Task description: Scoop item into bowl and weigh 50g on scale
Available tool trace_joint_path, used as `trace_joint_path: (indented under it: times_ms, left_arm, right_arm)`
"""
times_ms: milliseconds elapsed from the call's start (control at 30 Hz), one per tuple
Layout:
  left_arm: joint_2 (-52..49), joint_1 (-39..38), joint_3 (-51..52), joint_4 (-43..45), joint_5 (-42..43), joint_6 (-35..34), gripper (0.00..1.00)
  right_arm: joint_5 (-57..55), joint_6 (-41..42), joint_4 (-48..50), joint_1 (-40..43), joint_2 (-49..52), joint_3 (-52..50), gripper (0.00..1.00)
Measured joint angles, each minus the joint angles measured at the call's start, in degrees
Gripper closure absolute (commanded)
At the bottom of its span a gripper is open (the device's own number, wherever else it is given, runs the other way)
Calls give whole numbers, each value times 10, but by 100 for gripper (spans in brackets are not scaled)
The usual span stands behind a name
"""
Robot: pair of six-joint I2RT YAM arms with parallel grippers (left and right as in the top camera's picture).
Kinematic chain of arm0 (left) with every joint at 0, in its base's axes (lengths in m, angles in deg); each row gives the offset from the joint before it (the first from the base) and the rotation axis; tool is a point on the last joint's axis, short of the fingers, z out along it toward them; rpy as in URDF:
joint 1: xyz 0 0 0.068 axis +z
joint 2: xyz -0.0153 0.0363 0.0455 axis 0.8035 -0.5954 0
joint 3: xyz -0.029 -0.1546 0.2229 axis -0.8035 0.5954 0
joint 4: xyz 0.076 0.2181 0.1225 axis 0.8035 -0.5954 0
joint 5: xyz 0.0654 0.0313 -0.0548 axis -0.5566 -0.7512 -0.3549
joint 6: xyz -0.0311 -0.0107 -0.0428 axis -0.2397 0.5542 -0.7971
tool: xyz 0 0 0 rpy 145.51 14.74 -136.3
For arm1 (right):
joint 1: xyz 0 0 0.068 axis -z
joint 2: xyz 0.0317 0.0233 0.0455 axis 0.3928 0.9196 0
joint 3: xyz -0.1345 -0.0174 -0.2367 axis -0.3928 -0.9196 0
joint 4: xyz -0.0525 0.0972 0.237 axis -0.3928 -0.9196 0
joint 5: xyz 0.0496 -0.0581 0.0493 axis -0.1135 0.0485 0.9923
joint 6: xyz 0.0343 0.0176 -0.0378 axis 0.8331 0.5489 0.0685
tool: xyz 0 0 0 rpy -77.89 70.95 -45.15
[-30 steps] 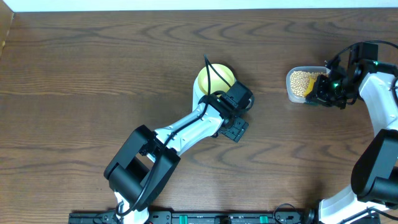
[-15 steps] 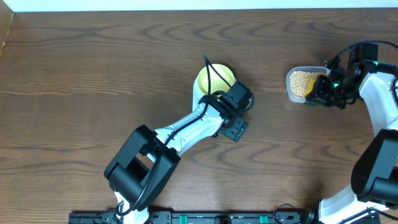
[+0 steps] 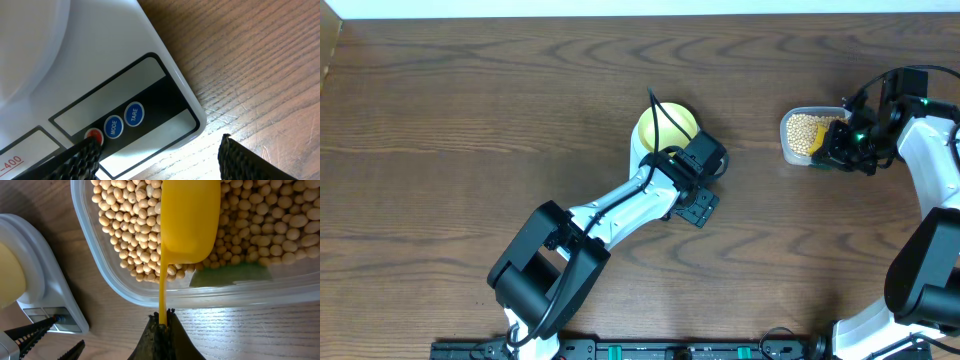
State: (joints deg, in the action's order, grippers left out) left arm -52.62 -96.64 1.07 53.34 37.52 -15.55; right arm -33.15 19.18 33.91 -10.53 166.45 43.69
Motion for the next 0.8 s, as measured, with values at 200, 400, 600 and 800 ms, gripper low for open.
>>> trace_joint_path:
  times_ms: [200,400,600,800]
  left_arm:
    - [19,0,7,1,0,0,22]
    - [59,0,10,1,0,0,22]
    - [65,0,10,1,0,0,22]
    - [65,0,10,0,0,0,23]
  right_arm:
    - [0,0,0,0,0,0,99]
    - [0,0,0,0,0,0,99]
    - [0,0,0,0,0,0,99]
    - [0,0,0,0,0,0,99]
